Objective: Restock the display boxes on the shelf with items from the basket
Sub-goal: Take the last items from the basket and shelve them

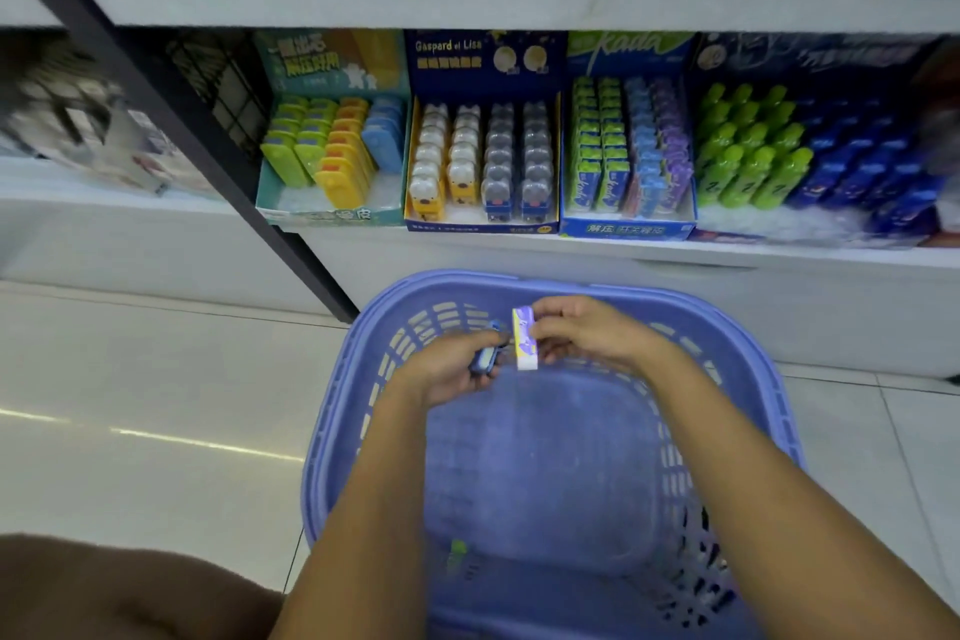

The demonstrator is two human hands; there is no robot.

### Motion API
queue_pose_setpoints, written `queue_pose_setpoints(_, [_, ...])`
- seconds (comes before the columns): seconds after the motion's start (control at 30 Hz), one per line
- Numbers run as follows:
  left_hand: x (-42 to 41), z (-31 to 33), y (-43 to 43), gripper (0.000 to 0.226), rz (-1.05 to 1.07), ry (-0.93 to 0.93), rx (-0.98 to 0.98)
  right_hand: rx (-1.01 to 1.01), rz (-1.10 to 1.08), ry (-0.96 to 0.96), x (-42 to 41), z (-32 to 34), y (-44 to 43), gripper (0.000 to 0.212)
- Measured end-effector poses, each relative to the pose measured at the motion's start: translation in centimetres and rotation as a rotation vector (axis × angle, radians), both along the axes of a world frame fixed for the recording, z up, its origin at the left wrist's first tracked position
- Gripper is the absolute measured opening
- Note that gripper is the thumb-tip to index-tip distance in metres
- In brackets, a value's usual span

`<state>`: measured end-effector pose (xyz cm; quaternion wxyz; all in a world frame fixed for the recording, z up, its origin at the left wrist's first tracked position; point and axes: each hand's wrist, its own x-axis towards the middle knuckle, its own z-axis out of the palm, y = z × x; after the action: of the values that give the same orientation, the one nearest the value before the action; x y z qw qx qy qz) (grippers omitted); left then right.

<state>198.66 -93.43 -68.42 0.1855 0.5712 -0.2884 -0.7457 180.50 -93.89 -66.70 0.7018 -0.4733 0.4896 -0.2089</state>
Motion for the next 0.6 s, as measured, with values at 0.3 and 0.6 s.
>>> queue_pose_setpoints(0.3, [2.5, 7.9, 0.8, 0.045, 0.268, 0.108, -0.277, -0.448, -0.188, 0.013, 1.2, 11.4, -1.3, 0.023])
queue_pose_setpoints(0.6, [2.5, 10.8, 1.0, 0.021, 0.313, 0.149, -0.356, -0.839, -0.695, 0.337, -2.4, 12.9, -3.1, 0.01])
